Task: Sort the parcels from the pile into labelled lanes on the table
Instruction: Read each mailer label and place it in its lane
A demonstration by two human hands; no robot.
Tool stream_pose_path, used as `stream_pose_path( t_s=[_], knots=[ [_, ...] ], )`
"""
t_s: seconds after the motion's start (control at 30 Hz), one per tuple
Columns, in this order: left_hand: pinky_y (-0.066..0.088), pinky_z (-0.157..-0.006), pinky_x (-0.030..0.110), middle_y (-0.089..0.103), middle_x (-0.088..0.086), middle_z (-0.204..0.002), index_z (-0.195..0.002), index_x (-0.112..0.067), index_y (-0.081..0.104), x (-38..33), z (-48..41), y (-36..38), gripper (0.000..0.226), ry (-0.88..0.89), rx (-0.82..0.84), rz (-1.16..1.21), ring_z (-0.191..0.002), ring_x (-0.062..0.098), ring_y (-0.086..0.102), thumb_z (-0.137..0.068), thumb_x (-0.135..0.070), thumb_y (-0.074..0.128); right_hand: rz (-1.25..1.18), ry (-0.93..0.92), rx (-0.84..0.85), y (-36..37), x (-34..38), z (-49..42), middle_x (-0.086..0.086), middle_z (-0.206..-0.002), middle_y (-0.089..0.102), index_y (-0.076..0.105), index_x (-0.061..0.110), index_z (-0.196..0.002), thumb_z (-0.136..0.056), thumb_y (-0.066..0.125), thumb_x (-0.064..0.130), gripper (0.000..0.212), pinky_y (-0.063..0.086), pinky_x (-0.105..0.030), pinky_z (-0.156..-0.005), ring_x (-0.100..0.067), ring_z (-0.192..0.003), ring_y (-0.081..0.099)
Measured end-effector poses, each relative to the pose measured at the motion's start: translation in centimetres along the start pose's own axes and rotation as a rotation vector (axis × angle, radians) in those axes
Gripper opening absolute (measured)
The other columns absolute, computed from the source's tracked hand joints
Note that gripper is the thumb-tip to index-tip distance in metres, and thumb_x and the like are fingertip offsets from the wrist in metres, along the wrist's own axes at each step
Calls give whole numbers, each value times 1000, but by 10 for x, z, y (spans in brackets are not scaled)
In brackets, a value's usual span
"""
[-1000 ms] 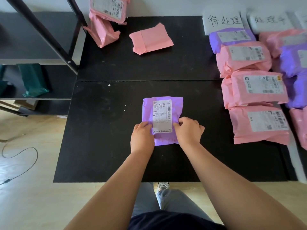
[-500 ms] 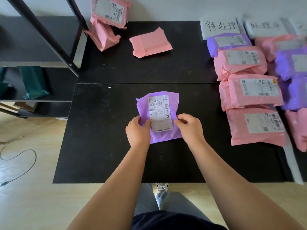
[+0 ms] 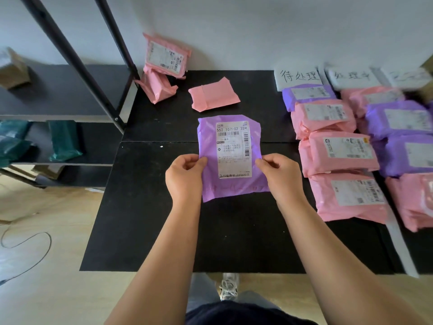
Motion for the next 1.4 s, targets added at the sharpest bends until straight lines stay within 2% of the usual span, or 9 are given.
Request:
stream_pose_path(
  t_s=[0.2,0.43,0.6,0.73,0.87,1.03,1.2,1.3,1.4],
  knots=[
    [59,-84,37,73,-6,-90,-88,-27,73,-36,6,-9,9,34,81,121,-89,14,69,-90,-19,70,-64,-71,-52,-23,30,10,8,-86,64,64,17,-94,-93,68,19,5,50,-23,-71,-3,-79,60],
    [58,-85,41,73,-4,-95,-93,-26,74,-79,7,-17,8,75,176,144,-94,19,68,-92,-22,68,-200,-78,-56,-35,63,13,11,-97,68,66,22,-108,-94,66,27,15,48,-20,-71,-3,-90,63],
    [58,-85,41,73,-5,-93,-94,-24,75,-98,2,-33,9,108,193,124,-93,18,68,-93,-21,66,-171,-179,-118,-38,94,23,9,-87,70,67,14,-94,-96,62,34,21,45,-14,-63,3,-80,63],
    [55,-78,31,73,-8,-92,-96,-23,74,-108,-3,-46,9,144,168,146,-90,12,67,-90,-25,69,-115,-219,-171,-39,111,31,7,-68,60,60,10,-78,-99,57,25,26,38,-9,-52,5,-59,55],
    [46,-67,17,70,-11,-90,-99,-23,70,-119,0,-51,18,224,187,124,-81,4,64,-85,-32,76,-142,-216,-185,-38,121,38,0,-68,63,63,3,-80,-98,59,21,26,38,-9,-50,1,-55,53],
    [53,-69,26,74,-8,-81,-89,-20,77,-124,-1,-55,14,207,225,137,-80,12,68,-87,-34,73,-242,-167,-186,-41,125,46,3,-60,61,65,0,-79,-96,62,20,26,37,-10,-48,0,-52,52],
    [57,-73,34,74,-6,-80,-80,-22,75,-129,0,-56,19,173,271,132,-83,18,69,-88,-39,71,-296,-114,-191,-44,129,51,-14,-81,68,66,-3,-89,-96,61,23,27,42,-23,-60,-14,-67,57],
    [58,-84,48,75,1,-81,-76,-21,75,-131,-1,-61,23,146,268,150,-87,29,70,-88,-41,70,-260,-122,-171,-39,134,53,-7,-77,68,65,1,-86,-97,61,30,31,41,-15,-54,-5,-63,58],
    [57,-86,51,75,5,-82,-68,-23,74,-131,-2,-68,26,107,257,204,-91,33,70,-88,-39,72,-238,-116,-114,-29,135,55,-4,-75,66,60,6,-80,-95,63,38,35,38,-11,-51,0,-64,57]
  ],
)
Point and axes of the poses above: each hand's wrist, its own z-axis away from the middle knuckle, its own y-axis out of the palm, x = y × z, the point moved 9 cm from there along -z, towards the middle knuckle
